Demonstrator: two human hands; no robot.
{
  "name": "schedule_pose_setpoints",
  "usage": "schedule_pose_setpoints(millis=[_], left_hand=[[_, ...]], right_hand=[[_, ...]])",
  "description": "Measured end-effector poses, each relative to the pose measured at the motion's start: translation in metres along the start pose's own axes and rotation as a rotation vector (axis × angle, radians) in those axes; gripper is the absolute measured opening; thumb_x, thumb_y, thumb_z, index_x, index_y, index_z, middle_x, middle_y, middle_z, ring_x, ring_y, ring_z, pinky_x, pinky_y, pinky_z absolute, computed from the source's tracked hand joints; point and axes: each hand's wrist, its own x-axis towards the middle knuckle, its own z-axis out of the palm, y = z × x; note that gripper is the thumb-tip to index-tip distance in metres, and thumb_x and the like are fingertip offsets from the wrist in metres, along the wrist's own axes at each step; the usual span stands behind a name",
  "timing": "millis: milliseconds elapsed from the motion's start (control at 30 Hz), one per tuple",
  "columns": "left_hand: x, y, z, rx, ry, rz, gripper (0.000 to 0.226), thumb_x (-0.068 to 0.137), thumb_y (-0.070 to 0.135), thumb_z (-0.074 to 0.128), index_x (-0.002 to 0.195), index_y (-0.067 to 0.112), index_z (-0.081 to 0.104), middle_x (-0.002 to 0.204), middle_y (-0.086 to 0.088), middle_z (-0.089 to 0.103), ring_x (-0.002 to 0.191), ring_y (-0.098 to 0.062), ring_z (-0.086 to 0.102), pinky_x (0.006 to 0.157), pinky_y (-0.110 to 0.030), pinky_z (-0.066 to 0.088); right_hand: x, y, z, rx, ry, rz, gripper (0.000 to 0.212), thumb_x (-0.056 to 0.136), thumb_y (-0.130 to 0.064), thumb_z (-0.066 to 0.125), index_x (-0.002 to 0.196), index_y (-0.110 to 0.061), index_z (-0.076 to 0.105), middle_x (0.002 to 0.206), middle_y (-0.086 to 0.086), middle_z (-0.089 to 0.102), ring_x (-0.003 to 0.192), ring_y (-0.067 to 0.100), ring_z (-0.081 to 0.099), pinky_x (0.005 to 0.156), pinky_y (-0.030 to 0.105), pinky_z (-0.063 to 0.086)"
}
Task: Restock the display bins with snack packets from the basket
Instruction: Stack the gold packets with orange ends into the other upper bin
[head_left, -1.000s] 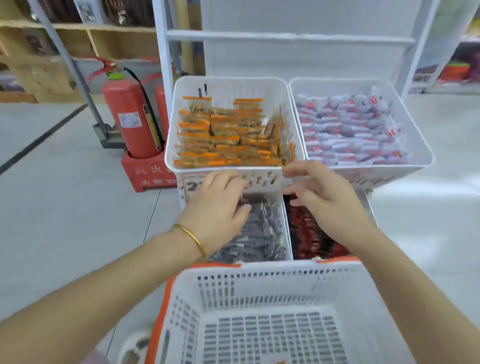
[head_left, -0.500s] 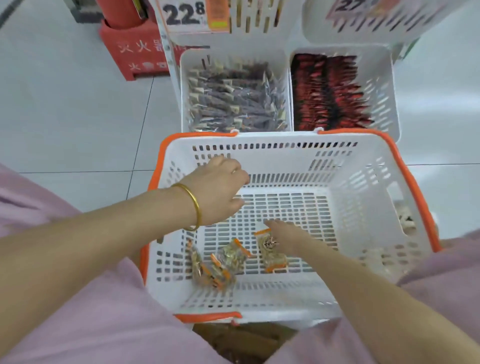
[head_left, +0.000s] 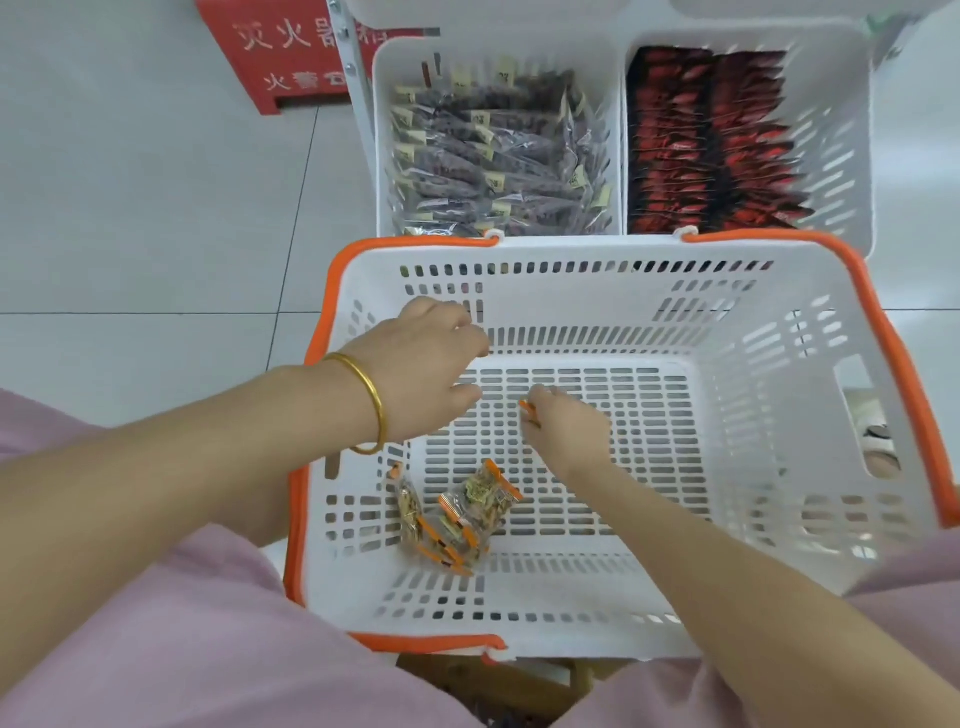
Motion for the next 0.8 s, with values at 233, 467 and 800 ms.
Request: schedule_pose_setpoints(millis=[233,467,800], left_hand=[[0.000,0.003,0.000,-0.021,0.002,0.002,0.044,0.096,0.035,0.043,0.137,0.020,0.038,0.142,0.000,0.031,0.133,-0.018,0.020,0.108,-0.032,0.029],[0.001,0.004,-0.001,-0.029,0.004,0.006,0.043,0.096,0.034,0.044,0.136,0.018,0.039,0.141,-0.002,0.033,0.132,-0.020,0.022,0.108,-0.035,0.029],[0.001,0.003,0.000,-0.043,0.015,0.001,0.043,0.096,0.033,0.044,0.136,0.019,0.040,0.140,-0.002,0.033,0.131,-0.020,0.022,0.108,-0.035,0.029]], right_hand=[[-0.019,-0.039,0.024,-0.066,-0.372,-0.354,0.032,0.098,-0.034,0.044,0.125,-0.016,0.044,0.117,0.008,0.054,0.110,0.028,0.046,0.081,0.040,0.048],[-0.031,-0.038,0.046,-0.020,-0.543,-0.282,0.092,0.077,-0.071,0.054,0.146,-0.019,0.022,0.149,0.007,0.022,0.136,0.031,0.021,0.107,0.046,0.035],[-0.031,-0.026,0.045,0.156,-0.563,-0.287,0.085,0.083,-0.035,0.065,0.148,-0.013,0.016,0.146,0.009,0.033,0.132,0.028,0.034,0.099,0.034,0.038]])
